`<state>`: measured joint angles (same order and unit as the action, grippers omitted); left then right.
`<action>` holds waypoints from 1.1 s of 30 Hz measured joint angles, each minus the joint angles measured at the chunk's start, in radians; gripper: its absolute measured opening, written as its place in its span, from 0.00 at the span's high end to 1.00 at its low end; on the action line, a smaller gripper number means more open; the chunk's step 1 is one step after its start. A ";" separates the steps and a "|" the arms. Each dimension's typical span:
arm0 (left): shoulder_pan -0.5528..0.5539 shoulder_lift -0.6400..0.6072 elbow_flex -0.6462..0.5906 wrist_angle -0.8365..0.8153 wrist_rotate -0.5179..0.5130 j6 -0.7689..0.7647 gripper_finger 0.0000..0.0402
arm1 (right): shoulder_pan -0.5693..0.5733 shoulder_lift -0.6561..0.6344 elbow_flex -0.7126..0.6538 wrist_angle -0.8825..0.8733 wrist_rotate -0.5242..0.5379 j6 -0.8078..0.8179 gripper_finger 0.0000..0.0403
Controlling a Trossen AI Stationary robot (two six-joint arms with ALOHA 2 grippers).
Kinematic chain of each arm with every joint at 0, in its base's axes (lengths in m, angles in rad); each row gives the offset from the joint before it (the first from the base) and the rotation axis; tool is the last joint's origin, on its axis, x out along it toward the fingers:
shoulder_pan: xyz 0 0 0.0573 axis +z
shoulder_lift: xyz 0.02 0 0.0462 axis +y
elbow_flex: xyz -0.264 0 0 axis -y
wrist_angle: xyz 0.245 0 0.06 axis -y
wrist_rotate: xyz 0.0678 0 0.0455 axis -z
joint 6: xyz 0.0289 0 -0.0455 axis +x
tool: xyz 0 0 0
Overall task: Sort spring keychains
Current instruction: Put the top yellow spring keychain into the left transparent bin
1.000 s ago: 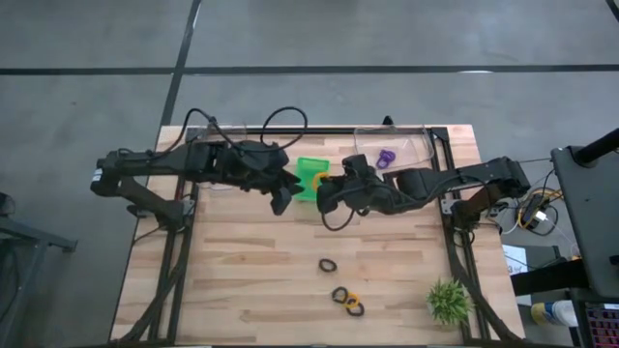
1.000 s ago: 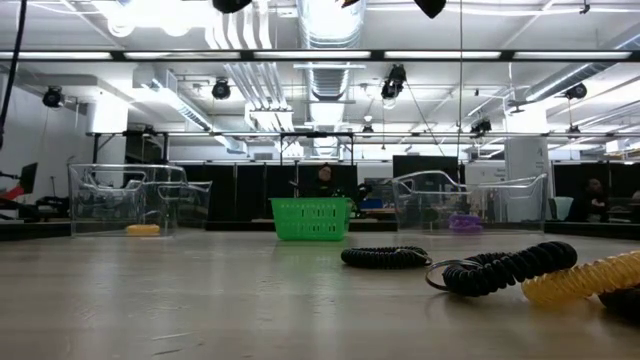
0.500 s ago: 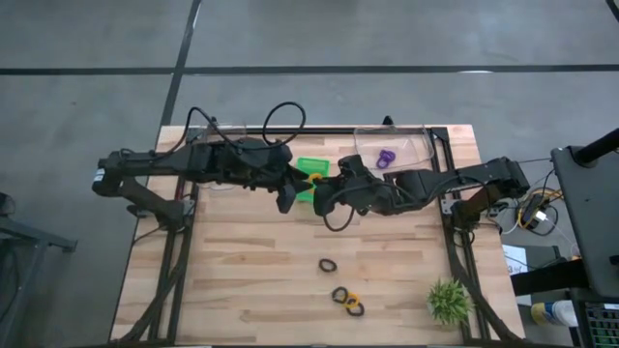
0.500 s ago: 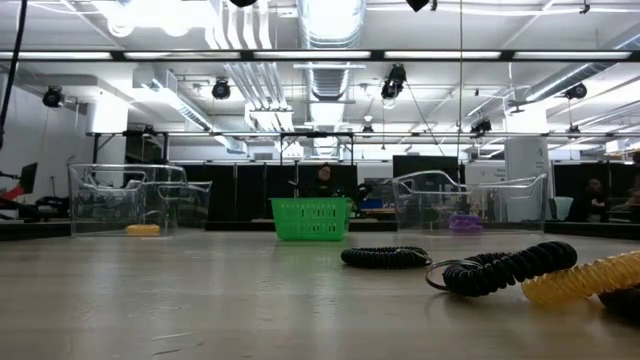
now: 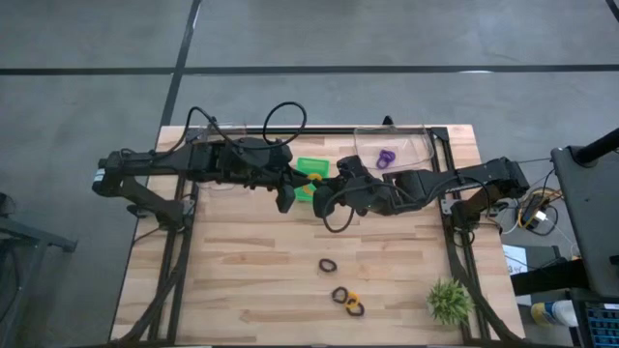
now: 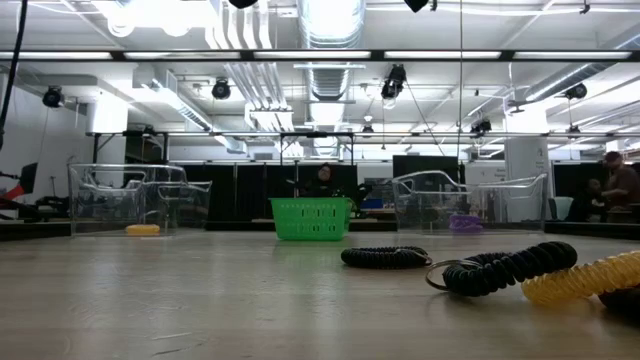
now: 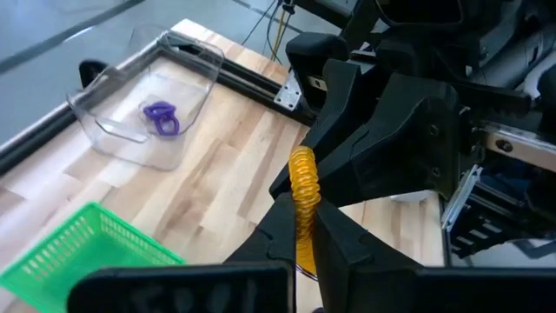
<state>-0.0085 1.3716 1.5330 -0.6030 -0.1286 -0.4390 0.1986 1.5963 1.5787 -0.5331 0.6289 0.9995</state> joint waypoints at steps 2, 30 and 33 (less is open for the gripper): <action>0.004 0.000 0.000 -0.026 0.000 0.016 0.97 | 0.000 0.000 0.000 -0.001 0.000 -0.015 0.87; 0.484 -0.043 -0.168 -0.506 -0.288 0.248 0.99 | 0.005 -0.002 0.003 -0.006 0.025 -0.081 0.38; 0.589 -0.045 -0.214 -0.500 -0.274 0.261 0.99 | 0.007 -0.002 0.003 -0.006 0.025 -0.084 0.39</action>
<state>0.5800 1.3270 1.3189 -1.1027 -0.4028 -0.1780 0.2051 1.5944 1.5818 -0.5396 0.6537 0.9157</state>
